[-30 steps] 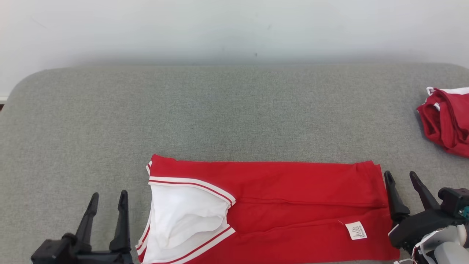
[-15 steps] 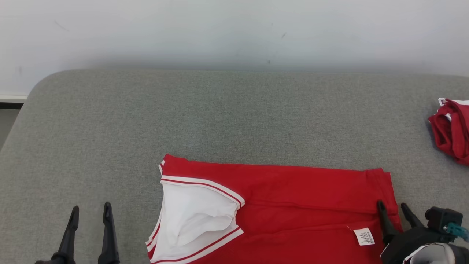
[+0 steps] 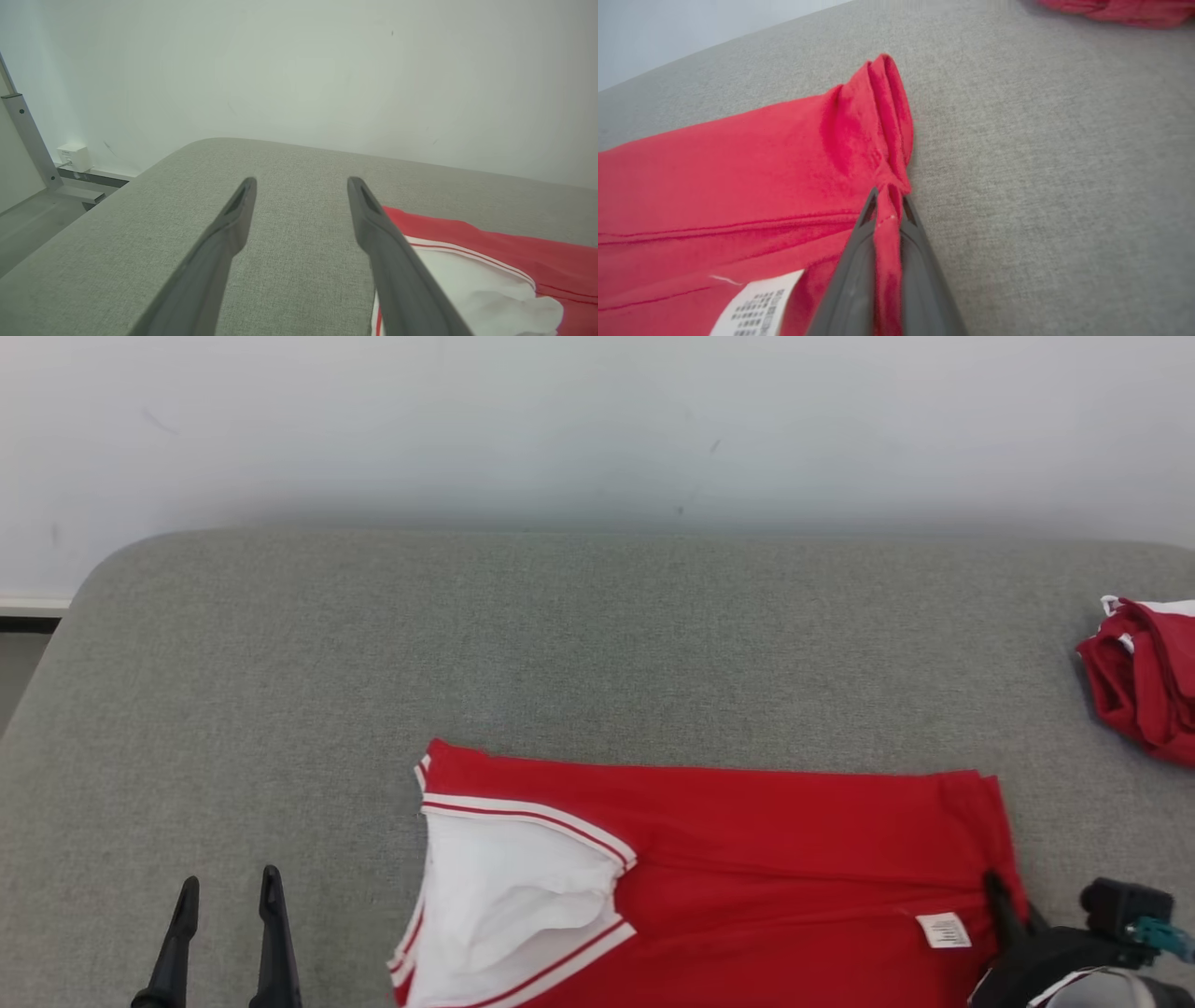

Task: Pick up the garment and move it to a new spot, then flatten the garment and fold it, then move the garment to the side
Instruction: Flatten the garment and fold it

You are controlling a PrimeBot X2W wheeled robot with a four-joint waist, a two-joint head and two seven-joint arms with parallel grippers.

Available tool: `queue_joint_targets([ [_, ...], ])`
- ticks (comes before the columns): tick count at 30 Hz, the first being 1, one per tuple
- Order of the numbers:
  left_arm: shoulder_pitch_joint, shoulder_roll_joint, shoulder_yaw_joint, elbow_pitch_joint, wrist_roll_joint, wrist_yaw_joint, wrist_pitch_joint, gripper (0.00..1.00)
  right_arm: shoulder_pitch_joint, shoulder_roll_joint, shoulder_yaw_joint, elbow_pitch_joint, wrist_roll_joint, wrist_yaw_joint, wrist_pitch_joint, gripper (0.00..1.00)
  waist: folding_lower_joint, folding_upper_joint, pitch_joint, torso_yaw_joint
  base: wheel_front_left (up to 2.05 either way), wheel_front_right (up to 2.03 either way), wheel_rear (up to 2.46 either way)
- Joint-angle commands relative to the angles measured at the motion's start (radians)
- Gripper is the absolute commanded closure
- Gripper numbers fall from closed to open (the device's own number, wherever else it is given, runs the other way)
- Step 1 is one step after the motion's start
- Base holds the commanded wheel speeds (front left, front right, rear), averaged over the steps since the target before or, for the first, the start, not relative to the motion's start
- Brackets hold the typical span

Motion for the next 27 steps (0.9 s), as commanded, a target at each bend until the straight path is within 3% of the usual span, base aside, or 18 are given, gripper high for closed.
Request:
queue_joint_targets([
  [1, 0.007, -0.003, 0.008, -0.002, 0.004, -0.003, -0.003, 0.0, -0.016, -0.03, -0.014, 0.007, 0.006, -0.003, -0.015, 1.0, 0.0, 0.0, -0.004, -0.007, 0.0, 0.0, 0.0],
  [9, 0.016, -0.004, 0.001, 0.001, 0.018, -0.004, -0.003, 0.0, -0.035, -0.13, -0.072, 0.032, 0.013, -0.003, -0.038, 1.0, 0.0, 0.0, -0.03, -0.023, 0.0, 0.0, 0.0],
  [14, 0.025, -0.004, 0.005, -0.003, 0.019, -0.004, -0.003, 0.0, -0.033, -0.151, -0.074, -0.001, -0.003, -0.003, -0.038, 1.0, 0.0, 0.0, -0.04, -0.037, 0.0, 0.0, 0.0],
  [27, 0.023, -0.004, -0.002, 0.01, 0.017, -0.004, -0.003, 0.0, 0.014, 0.024, 0.079, -0.287, -0.044, -0.003, 0.048, 1.0, 0.0, 0.0, -0.044, -0.042, 0.0, 0.0, 0.0],
])
